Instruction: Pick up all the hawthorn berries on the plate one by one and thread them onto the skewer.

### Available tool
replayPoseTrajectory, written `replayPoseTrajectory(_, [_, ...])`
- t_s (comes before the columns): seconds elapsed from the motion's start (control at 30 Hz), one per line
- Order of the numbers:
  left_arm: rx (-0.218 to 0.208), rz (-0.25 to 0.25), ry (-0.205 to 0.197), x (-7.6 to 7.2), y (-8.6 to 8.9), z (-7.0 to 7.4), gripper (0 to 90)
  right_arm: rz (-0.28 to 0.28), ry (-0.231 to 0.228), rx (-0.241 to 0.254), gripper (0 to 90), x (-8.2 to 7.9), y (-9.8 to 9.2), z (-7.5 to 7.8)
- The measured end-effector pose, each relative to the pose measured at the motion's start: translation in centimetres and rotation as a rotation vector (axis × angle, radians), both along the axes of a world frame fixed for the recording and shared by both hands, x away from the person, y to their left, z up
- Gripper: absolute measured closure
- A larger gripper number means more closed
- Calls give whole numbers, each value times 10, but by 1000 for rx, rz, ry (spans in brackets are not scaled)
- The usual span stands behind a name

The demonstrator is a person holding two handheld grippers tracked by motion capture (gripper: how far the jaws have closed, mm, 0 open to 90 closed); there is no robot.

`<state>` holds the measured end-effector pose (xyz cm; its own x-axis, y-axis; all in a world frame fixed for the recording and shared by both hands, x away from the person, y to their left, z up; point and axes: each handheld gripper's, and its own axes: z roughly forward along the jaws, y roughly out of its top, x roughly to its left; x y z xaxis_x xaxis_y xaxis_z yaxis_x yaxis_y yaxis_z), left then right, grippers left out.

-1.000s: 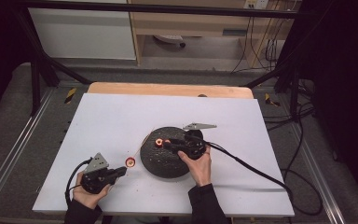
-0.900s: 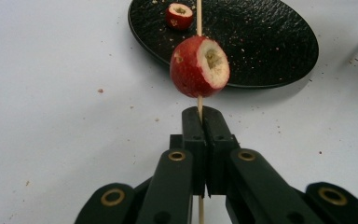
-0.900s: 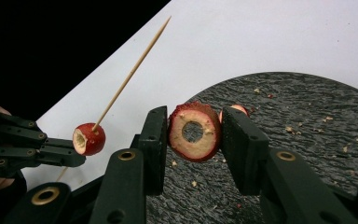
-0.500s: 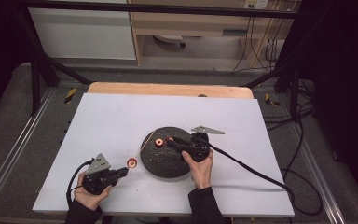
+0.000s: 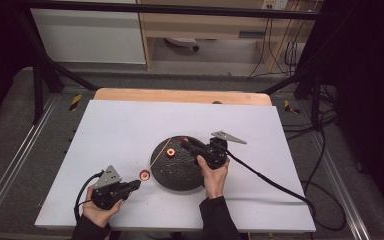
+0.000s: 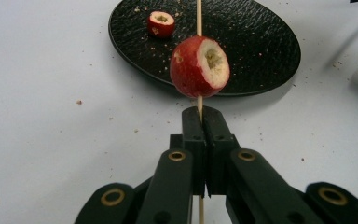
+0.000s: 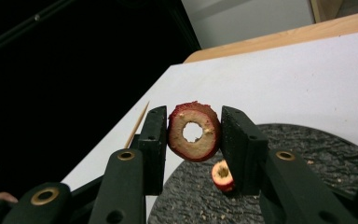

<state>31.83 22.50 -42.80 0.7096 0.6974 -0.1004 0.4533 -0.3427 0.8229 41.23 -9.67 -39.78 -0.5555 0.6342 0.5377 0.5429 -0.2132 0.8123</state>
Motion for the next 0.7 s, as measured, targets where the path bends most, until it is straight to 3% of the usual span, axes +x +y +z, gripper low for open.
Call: replayPoseTrajectory(0.7, [-35,7,4,-3,-23,-5,887,-113,-63,161,628,5,4,-1])
